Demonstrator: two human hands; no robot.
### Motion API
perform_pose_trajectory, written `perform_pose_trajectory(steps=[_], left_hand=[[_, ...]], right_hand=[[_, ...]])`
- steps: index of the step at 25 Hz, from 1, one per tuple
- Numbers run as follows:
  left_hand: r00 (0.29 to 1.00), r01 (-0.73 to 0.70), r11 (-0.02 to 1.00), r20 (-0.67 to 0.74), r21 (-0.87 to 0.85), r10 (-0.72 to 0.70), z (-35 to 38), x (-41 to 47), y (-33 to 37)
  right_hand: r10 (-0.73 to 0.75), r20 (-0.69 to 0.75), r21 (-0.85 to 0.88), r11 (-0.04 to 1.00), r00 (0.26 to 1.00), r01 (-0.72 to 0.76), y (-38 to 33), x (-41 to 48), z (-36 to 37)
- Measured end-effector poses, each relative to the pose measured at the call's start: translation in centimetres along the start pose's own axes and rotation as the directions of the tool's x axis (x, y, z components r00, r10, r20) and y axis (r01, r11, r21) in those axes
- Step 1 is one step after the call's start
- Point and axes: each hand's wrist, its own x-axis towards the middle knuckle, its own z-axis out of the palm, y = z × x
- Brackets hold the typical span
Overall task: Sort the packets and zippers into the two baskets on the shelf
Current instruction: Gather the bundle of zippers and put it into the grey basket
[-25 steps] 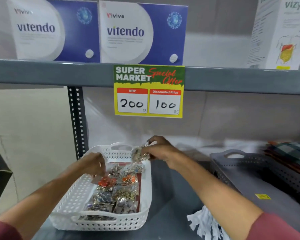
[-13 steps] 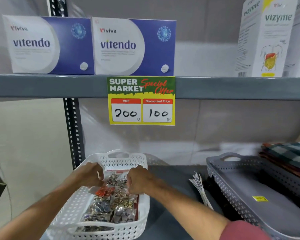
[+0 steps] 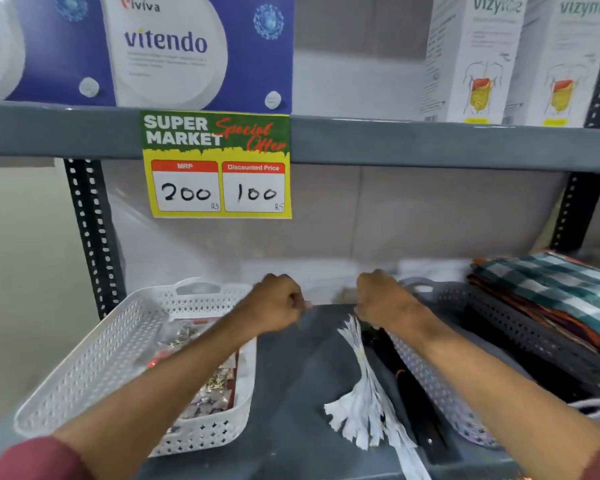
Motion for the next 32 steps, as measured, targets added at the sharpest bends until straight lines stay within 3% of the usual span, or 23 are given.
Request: perform_pose_trajectory(steps=[2, 3, 6, 9, 16, 20, 23, 28, 32], left_hand=[[0.996, 0.017, 1.0, 0.087, 0.018, -0.018, 3.6, 1.1, 3.2], [0.99, 0.046, 0.999, 0.131, 0.025, -0.049, 5.4, 1.4, 4.6], [0.963, 0.116, 0.993, 0.247, -0.004, -0.111, 10.1, 1.6, 7.2], [0.975, 0.095, 0.995, 0.202, 0.024, -0.097, 12.0, 1.1, 7.3], [0.981, 0.168, 0.983, 0.113, -0.08, -0.158, 9.9, 1.5, 6.1], [0.984, 0.177, 0.955, 0.045, -0.239, -0.171, 6.0, 3.6, 8.5], [0.989, 0.144, 0.939, 0.024, -0.313, -0.144, 5.5, 6.1, 12.5], [0.985, 0.156, 0.944, 0.117, -0.29, -0.127, 10.9, 9.8, 18.1], [0.957, 0.2, 0.974, 0.235, -0.105, -0.171, 16.4, 10.5, 19.3]], right_hand=[[-0.003, 0.091, -0.213, 0.977, 0.996, 0.023, 1.1, -1.8, 1.8], [0.018, 0.139, -0.242, 0.97, 0.99, 0.017, 1.1, -2.7, 2.9], [0.092, 0.197, -0.252, 0.967, 0.976, -0.041, 1.3, -3.7, 6.0], [0.084, 0.156, -0.25, 0.967, 0.984, -0.042, 1.6, -3.9, 6.4], [0.004, 0.013, -0.003, 1.0, 1.0, -0.003, 3.2, -5.7, 1.6], [0.098, -0.093, 0.227, 0.971, 0.991, -0.074, 9.1, -5.0, -3.6], [0.113, -0.16, 0.287, 0.956, 0.981, -0.064, 13.8, -4.1, -5.1], [0.142, 0.004, 0.242, 0.96, 0.99, -0.139, 19.7, -2.4, -2.1], [0.162, 0.169, 0.189, 0.963, 0.972, -0.194, 21.3, -1.9, 1.1]])
